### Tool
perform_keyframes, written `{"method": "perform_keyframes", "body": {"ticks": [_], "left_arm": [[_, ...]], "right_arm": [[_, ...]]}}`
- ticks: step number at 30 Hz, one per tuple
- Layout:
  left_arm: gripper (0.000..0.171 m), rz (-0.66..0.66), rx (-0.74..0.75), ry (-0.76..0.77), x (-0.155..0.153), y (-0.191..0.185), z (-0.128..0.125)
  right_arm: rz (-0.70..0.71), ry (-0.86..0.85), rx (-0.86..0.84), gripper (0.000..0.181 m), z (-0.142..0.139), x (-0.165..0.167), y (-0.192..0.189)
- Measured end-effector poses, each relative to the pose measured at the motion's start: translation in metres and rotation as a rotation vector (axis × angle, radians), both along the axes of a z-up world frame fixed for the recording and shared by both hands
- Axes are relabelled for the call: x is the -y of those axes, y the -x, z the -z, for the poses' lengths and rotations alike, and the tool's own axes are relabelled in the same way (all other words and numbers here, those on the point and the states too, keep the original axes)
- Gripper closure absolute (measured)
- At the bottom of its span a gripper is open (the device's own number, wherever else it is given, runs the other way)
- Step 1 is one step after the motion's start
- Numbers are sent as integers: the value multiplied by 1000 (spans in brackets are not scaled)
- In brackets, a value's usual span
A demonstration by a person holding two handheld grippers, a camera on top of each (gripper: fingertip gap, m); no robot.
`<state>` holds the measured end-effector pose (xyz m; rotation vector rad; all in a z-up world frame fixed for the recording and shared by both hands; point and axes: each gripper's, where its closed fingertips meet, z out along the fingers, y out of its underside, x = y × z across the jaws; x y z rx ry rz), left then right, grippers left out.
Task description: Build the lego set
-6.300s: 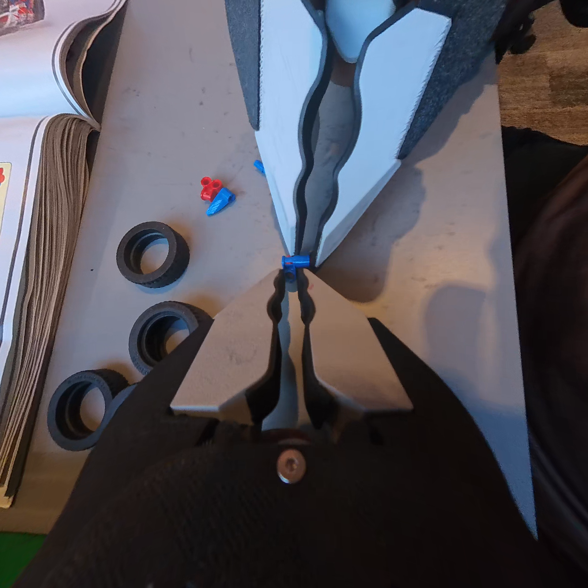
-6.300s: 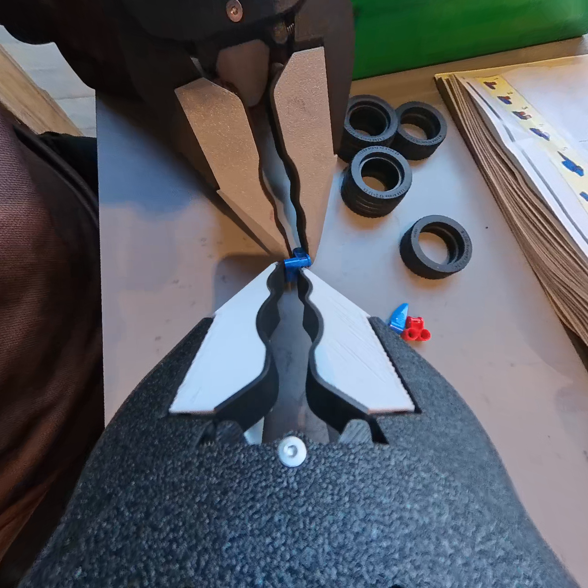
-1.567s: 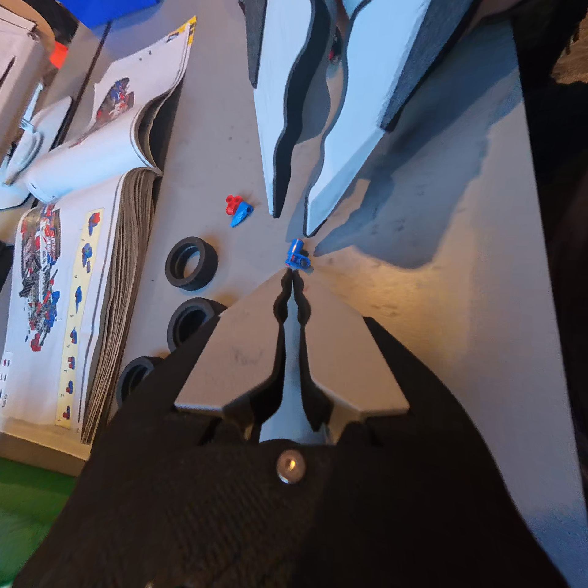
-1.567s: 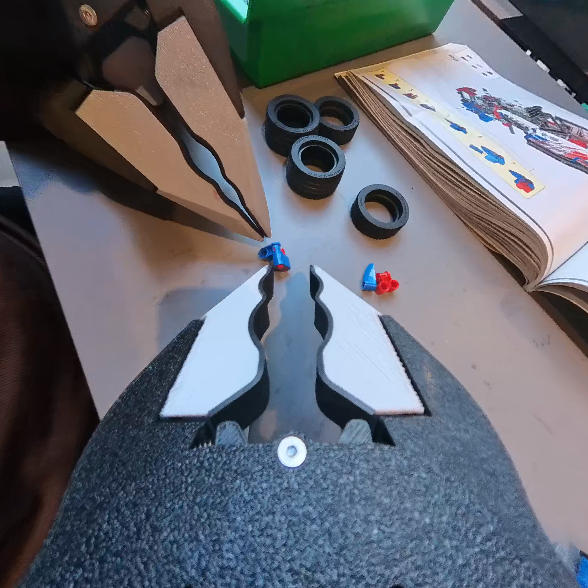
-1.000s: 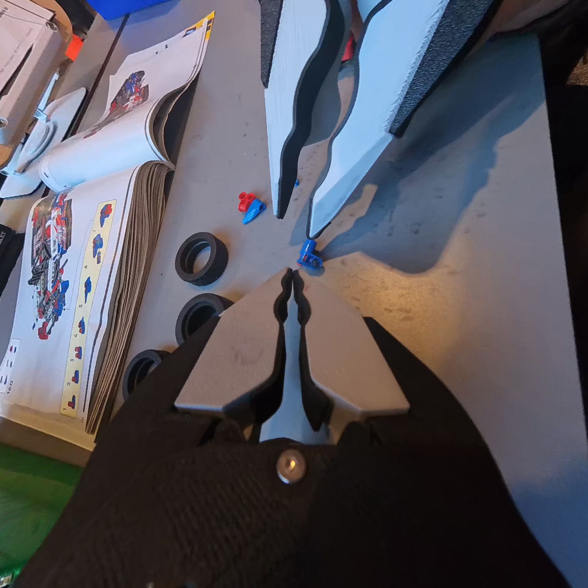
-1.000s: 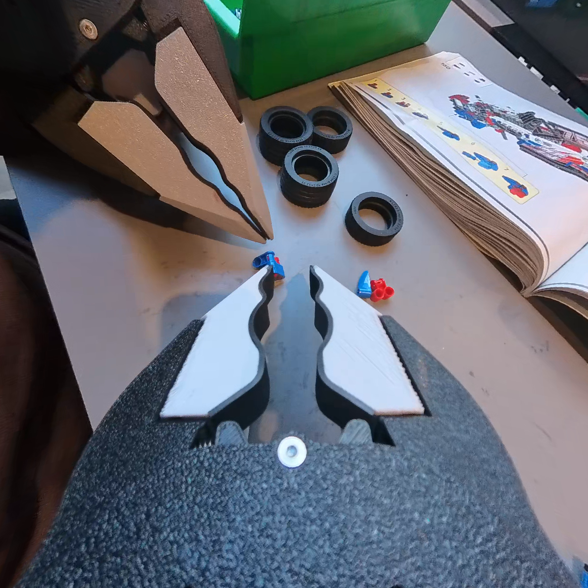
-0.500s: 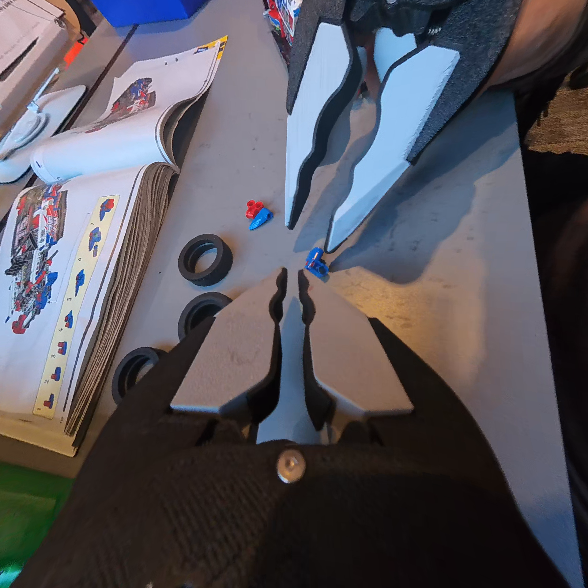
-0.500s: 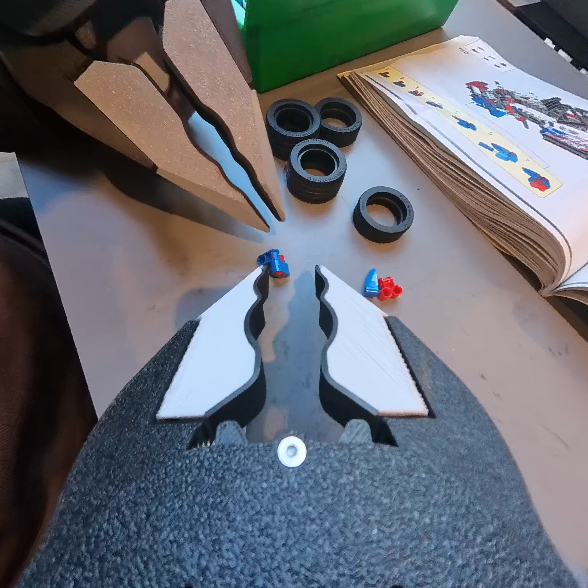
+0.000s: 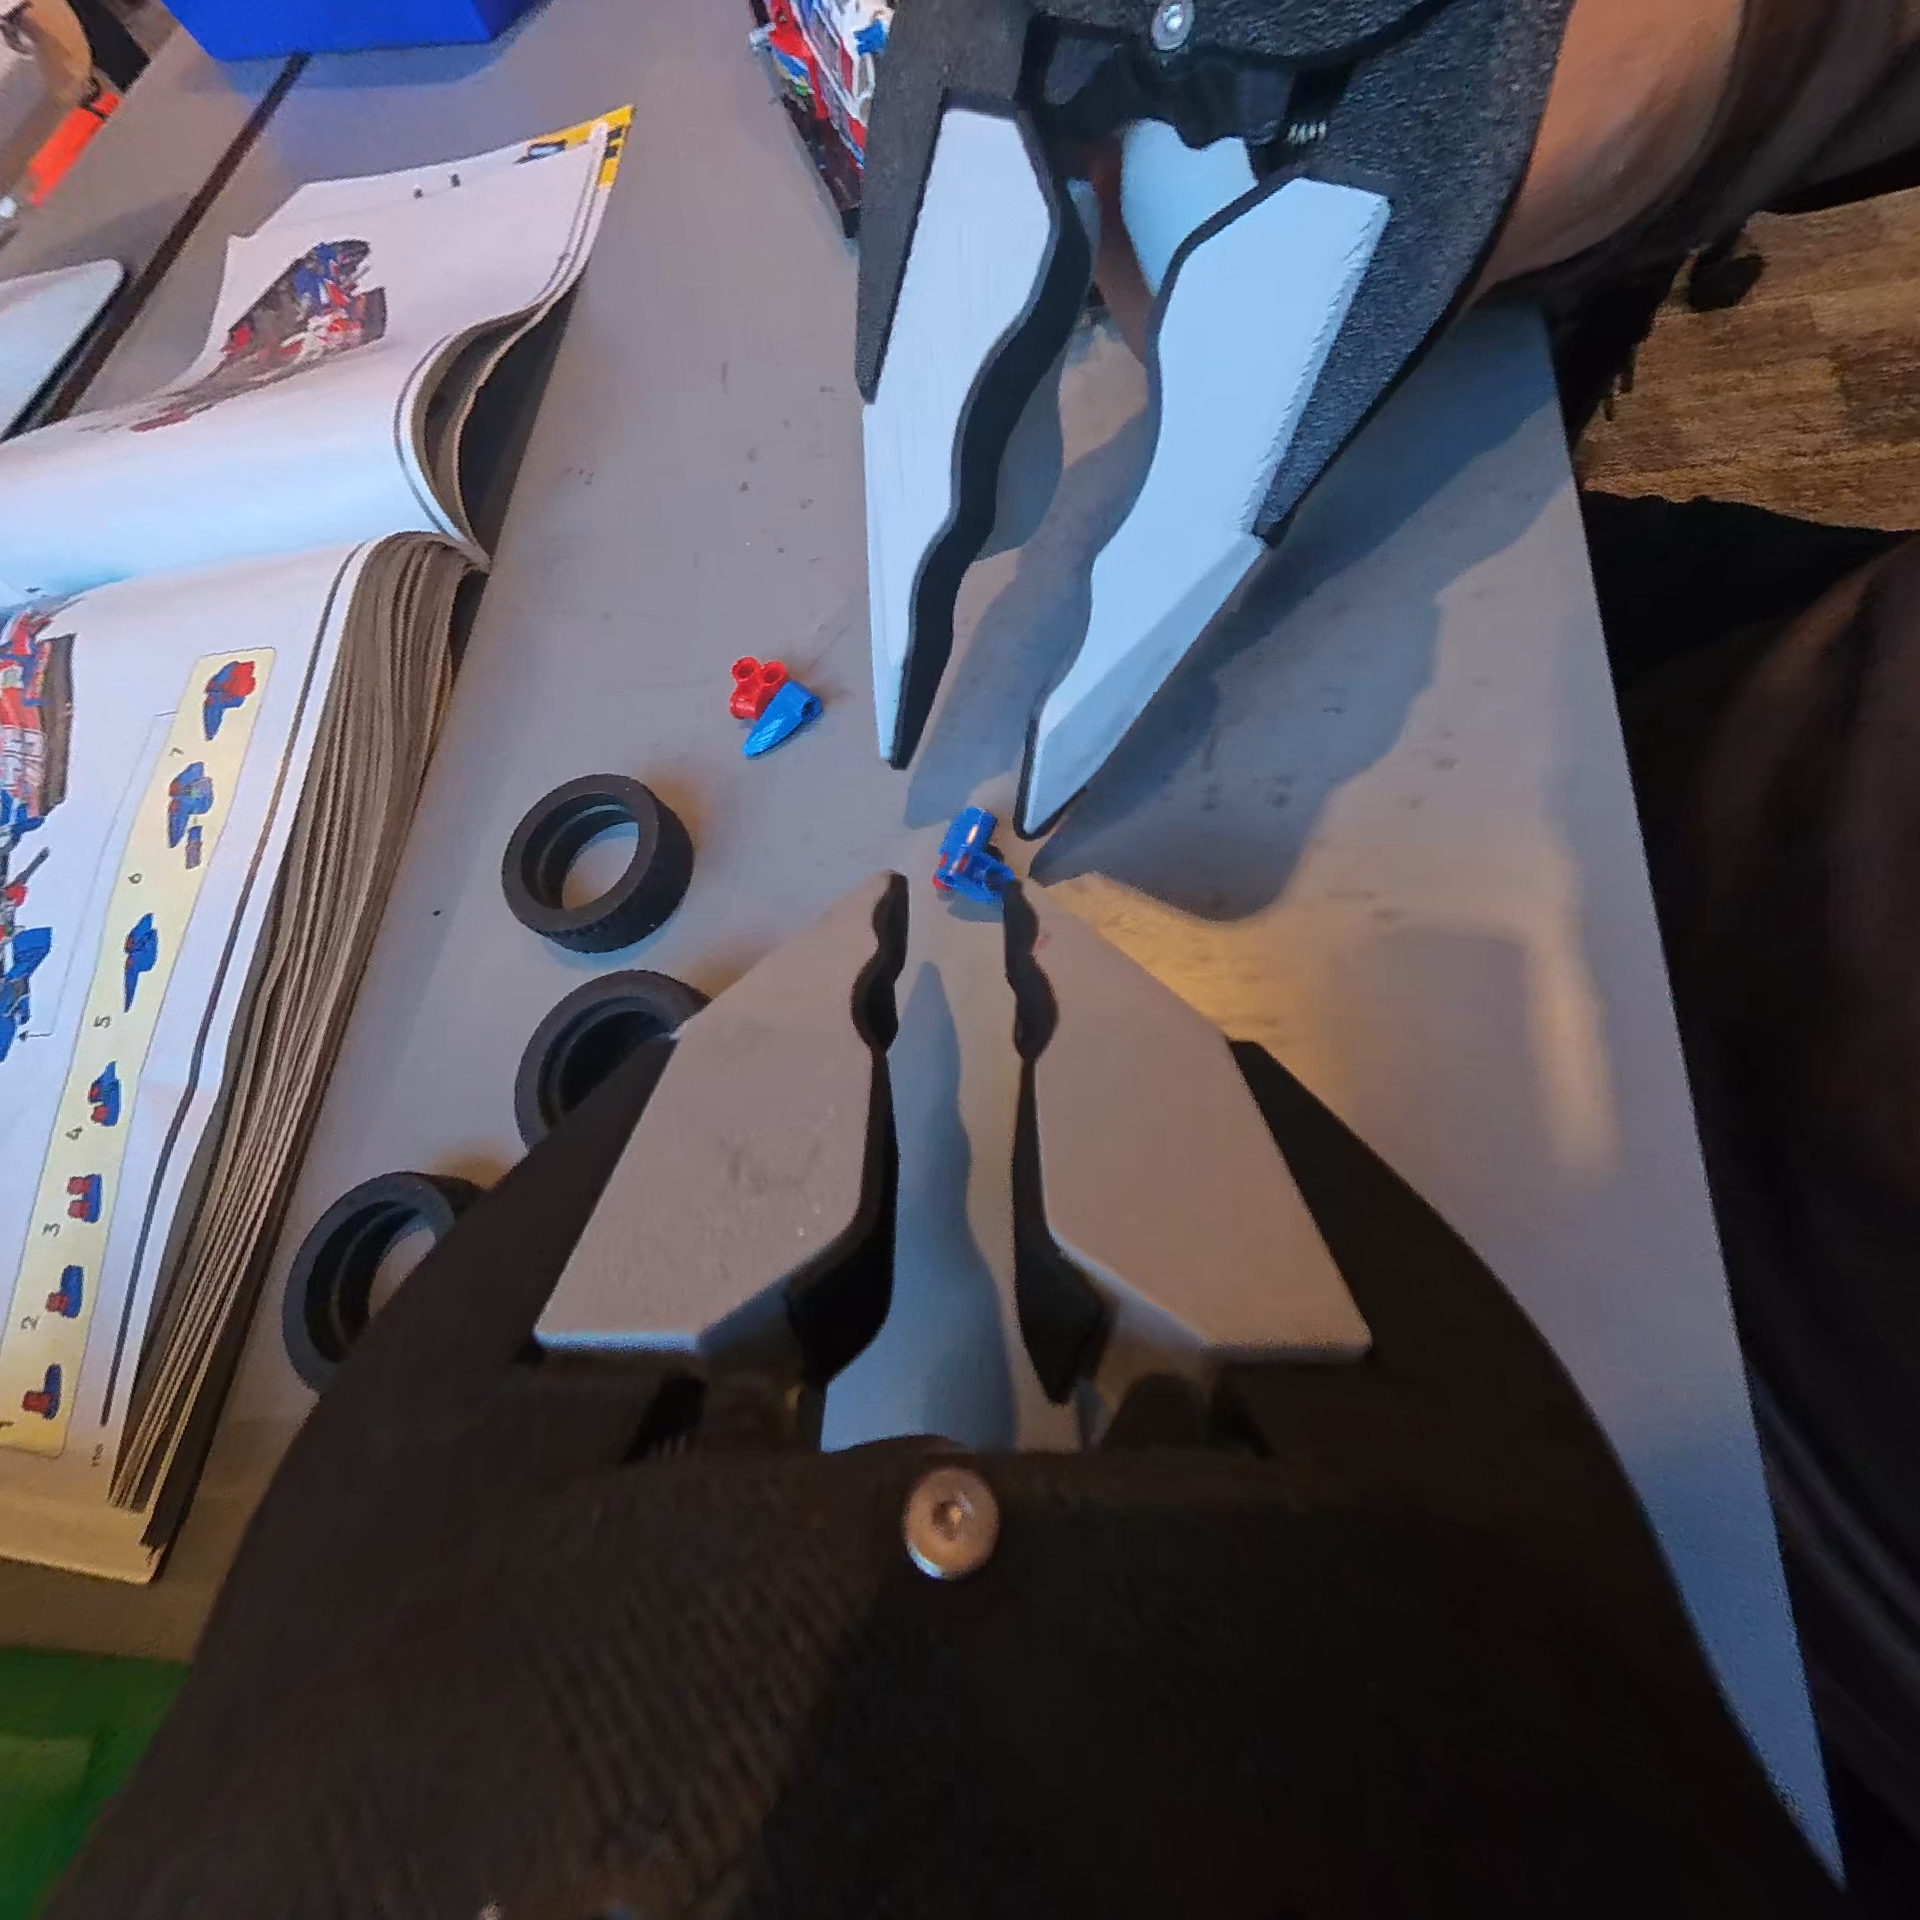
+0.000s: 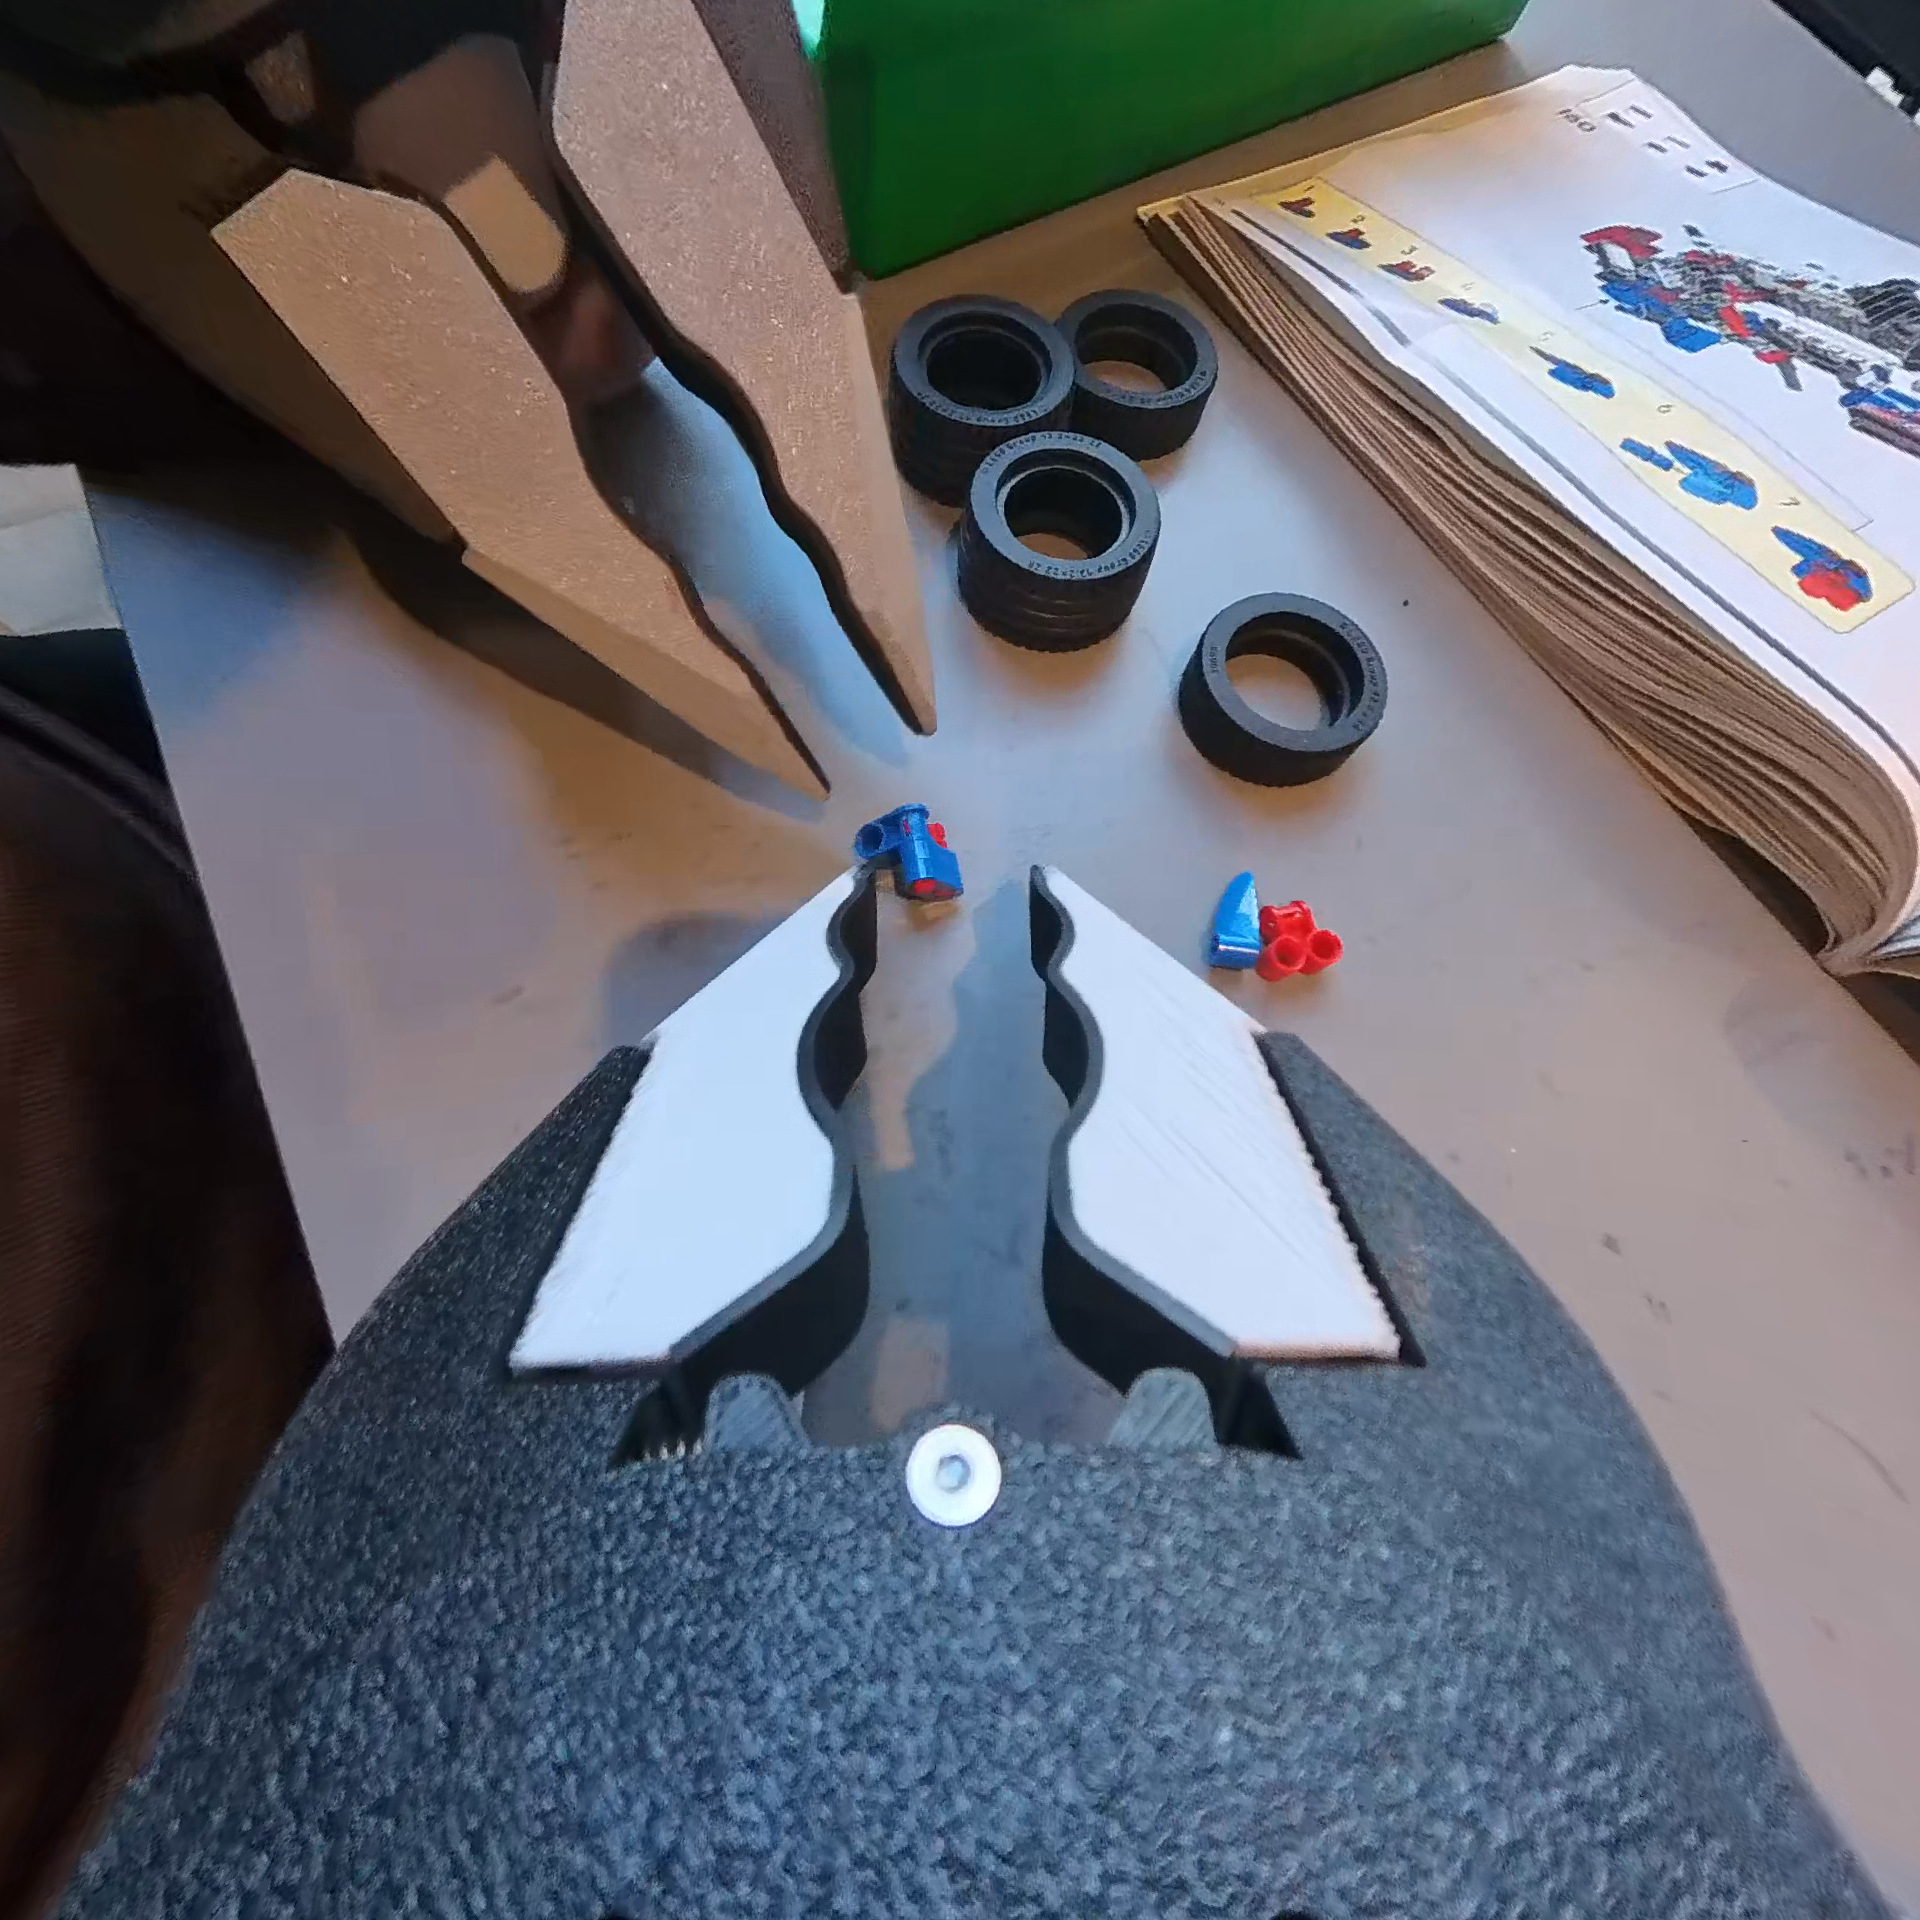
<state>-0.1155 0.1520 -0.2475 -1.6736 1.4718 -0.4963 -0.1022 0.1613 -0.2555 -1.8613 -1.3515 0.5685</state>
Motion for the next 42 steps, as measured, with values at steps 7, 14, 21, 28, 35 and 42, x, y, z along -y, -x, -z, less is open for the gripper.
{"method": "perform_keyframes", "body": {"ticks": [7,14,21,28,35,42], "left_arm": [[152,47,-82,89,4,-4,15],[160,50,-102,80,0,-12,18],[161,27,-105,63,-5,-12,18],[161,22,-102,82,-6,-13,18],[160,19,-97,100,-7,-13,18],[159,22,-97,100,-7,-13,18]], "right_arm": [[-31,15,48,161,8,4,2],[-34,-10,78,168,11,4,3],[-1,-12,42,170,5,-1,1],[4,-19,42,170,5,-2,2],[-1,-19,40,171,4,-2,3],[-17,-35,36,172,3,0,5]]}}
